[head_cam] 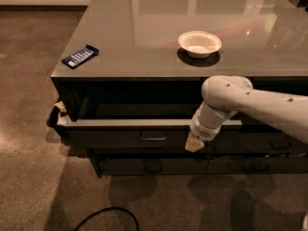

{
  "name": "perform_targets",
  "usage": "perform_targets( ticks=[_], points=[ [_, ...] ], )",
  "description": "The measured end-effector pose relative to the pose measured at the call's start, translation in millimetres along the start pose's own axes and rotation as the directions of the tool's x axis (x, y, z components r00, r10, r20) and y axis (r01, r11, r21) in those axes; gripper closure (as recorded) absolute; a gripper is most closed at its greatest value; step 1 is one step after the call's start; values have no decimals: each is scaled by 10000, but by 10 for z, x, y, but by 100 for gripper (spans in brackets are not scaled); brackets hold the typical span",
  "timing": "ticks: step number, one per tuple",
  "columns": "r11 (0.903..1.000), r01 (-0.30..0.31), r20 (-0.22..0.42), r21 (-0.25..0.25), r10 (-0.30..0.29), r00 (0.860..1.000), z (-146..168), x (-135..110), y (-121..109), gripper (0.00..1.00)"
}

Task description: Close top drawer

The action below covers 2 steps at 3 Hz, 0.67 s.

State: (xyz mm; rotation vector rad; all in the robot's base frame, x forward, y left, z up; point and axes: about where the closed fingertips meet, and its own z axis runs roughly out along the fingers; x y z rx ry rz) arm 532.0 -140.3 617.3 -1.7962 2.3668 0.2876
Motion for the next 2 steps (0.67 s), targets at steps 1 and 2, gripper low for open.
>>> perform_targets(
  ticks=[1,2],
  points=[
    [9985,-161,113,525,155,9998,-16,-50,-179,81],
    [9920,-302,379,1224,258,9989,-89,-151,-373,58]
  ],
)
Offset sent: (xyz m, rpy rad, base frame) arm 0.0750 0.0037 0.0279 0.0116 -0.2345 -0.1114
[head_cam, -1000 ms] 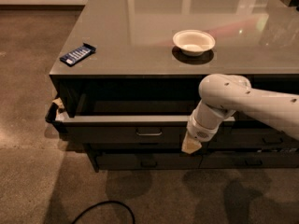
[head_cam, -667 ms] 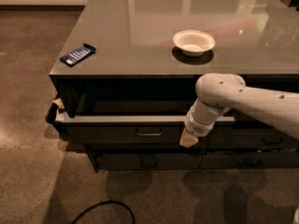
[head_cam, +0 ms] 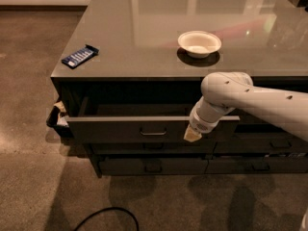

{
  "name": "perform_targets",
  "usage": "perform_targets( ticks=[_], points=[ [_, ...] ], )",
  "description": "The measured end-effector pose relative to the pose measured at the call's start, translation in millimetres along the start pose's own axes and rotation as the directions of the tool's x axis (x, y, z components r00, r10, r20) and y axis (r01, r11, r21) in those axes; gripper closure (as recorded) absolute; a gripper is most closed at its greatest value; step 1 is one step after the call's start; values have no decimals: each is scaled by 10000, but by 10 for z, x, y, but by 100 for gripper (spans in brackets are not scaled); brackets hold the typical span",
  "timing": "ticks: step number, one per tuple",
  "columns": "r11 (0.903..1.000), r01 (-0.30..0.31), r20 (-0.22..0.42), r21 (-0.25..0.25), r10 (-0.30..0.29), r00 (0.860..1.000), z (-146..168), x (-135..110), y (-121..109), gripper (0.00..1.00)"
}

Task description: Close top drawer

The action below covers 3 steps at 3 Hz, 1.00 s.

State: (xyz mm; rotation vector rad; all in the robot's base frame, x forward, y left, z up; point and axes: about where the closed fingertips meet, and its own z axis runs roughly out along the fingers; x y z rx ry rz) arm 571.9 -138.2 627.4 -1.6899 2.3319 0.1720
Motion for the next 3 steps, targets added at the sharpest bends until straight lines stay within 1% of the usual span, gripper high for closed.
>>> perform_targets(
  ticks=[1,2,3],
  points=[
    [9989,19,335,464,-34,9994,24,-152,-114,35],
    [9965,48,657,833,-103,9978,51,-272,-155,11],
    [9939,70,928,1100,-173,9955,67,-347,-147,0]
  ],
)
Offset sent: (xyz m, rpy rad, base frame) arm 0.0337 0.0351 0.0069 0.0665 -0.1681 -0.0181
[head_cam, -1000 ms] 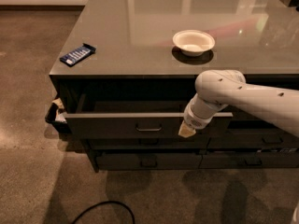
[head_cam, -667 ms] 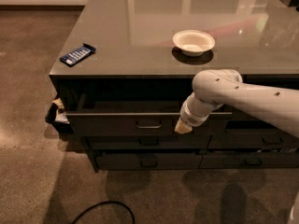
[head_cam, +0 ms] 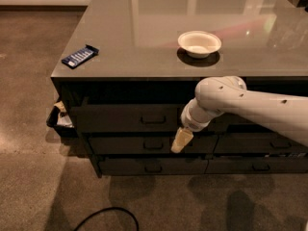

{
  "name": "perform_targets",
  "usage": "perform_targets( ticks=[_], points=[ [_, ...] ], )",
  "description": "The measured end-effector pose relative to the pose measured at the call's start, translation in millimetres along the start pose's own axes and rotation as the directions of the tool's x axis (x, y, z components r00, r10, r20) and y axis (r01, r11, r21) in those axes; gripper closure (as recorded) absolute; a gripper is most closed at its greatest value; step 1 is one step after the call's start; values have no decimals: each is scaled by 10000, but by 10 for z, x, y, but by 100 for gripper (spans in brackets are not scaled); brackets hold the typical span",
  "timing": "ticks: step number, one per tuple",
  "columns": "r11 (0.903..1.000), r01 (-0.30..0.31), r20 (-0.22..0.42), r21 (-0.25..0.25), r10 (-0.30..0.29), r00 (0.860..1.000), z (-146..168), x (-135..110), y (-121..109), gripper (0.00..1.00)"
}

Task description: Close top drawer

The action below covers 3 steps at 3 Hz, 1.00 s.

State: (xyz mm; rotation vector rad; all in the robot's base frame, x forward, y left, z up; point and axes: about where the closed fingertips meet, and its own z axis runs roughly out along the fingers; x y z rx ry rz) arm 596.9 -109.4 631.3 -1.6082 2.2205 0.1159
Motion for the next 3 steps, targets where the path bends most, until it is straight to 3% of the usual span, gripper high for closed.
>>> perform_targets(
  ticks=[1,3],
  points=[
    [9997,10,247,238,-16,9997,-32,-35,39,0],
    [9996,60,659,-283,-42,9978,-257,7,273,0]
  ],
)
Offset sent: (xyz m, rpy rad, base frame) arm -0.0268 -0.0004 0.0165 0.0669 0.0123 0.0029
